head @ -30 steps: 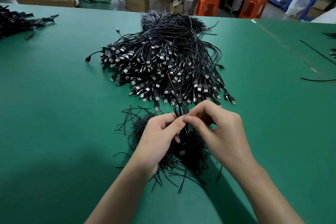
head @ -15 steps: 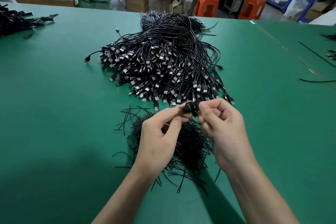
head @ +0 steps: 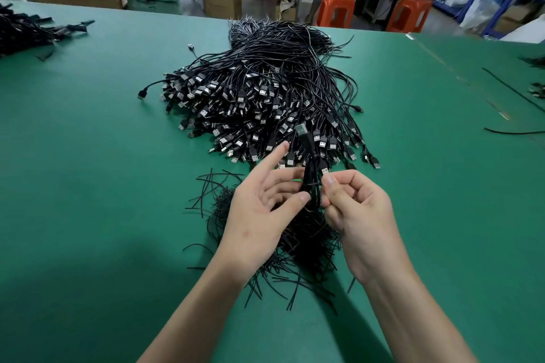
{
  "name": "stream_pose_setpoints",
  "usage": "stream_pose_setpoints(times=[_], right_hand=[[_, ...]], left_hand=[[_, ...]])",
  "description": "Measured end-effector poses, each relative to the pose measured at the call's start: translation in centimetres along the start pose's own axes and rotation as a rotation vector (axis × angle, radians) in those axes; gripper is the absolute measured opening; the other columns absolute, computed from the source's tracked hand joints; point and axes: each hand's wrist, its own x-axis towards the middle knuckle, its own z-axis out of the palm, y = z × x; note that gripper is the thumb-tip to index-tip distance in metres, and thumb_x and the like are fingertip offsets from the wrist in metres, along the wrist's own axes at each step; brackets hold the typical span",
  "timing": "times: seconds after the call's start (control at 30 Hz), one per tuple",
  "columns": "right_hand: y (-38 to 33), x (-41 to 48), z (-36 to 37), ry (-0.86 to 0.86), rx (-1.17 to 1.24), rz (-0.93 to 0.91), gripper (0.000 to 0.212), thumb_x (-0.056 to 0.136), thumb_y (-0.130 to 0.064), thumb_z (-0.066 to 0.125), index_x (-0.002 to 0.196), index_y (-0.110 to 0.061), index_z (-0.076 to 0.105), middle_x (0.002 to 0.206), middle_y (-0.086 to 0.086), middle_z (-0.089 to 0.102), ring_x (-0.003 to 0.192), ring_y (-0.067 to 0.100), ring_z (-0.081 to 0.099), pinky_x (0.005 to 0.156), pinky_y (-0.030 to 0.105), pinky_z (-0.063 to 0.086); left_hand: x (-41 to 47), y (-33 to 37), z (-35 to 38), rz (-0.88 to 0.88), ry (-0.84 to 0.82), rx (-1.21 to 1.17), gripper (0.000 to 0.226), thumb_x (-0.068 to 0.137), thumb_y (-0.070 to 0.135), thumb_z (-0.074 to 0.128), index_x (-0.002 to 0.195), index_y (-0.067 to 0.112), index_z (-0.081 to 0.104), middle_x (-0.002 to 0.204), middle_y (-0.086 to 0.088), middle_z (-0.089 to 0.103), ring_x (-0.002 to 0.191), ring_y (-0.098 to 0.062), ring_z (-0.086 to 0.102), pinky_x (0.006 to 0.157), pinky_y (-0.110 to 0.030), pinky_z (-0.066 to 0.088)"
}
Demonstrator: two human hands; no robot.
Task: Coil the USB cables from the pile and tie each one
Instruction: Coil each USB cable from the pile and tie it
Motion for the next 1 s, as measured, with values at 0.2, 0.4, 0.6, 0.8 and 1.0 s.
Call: stream_pose_setpoints(times=[0.2, 0.4, 0.6, 0.8, 1.0], right_hand=[[-0.2, 0.1, -0.5, -0.056, -0.289, -0.102, 0.016, 0.097, -0.018, 0.067, 0.081, -0.017, 0.067, 0.060, 0.000, 0.057, 0.049, 0.009, 0.041, 0.043, 0.017, 0.034], [-0.9, 0.3, -1.8, -0.154, -0.851, -0.405, 0.023, 0.100, -0.037, 0.057, 0.081, -0.024, 0.057, 0.060, 0.001, 0.054, 0.052, 0.015, 0.044, 0.050, 0.027, 0.036], [-0.8, 0.3, -1.6, -0.153, -0.854, -0.394, 0.029, 0.102, -0.033, 0.054, 0.076, -0.020, 0.051, 0.059, -0.005, 0.044, 0.054, 0.006, 0.036, 0.052, 0.019, 0.029], [-0.1, 0.1, -0.5, -0.111, -0.492, -0.126, 0.035, 0.094, -0.039, 0.052, 0.074, -0.011, 0.047, 0.057, -0.011, 0.037, 0.052, 0.010, 0.029, 0.052, 0.029, 0.027], [-0.2, 0.0, -0.4, -0.062, -0.690, -0.268, 0.033, 0.102, -0.032, 0.058, 0.071, -0.021, 0.052, 0.052, -0.015, 0.047, 0.049, 0.003, 0.037, 0.053, 0.022, 0.032]], left_hand=[[0.0, 0.3, -0.4, -0.027, -0.019, -0.046, 0.054, 0.087, -0.001, 0.078, 0.119, 0.042, 0.076, 0.116, 0.000, 0.078, 0.109, -0.015, 0.073, 0.095, -0.019, 0.054], [0.0, 0.2, -0.6, -0.084, -0.103, -0.133, 0.040, 0.089, -0.003, 0.075, 0.123, 0.019, 0.074, 0.119, -0.003, 0.077, 0.115, -0.017, 0.072, 0.095, -0.019, 0.054], [-0.2, 0.0, -0.2, -0.001, -0.075, 0.008, 0.035, 0.091, 0.002, 0.075, 0.111, 0.030, 0.078, 0.114, 0.004, 0.077, 0.107, -0.015, 0.072, 0.094, -0.025, 0.054], [-0.4, 0.0, -0.5, 0.175, -0.016, 0.342, 0.037, 0.095, 0.011, 0.070, 0.108, 0.044, 0.077, 0.090, 0.007, 0.067, 0.079, -0.015, 0.064, 0.072, -0.023, 0.050], [-0.4, 0.5, -0.6, -0.074, -0.049, 0.073, 0.024, 0.098, 0.044, 0.068, 0.100, 0.025, 0.081, 0.090, -0.013, 0.079, 0.083, -0.018, 0.077, 0.065, -0.022, 0.055]])
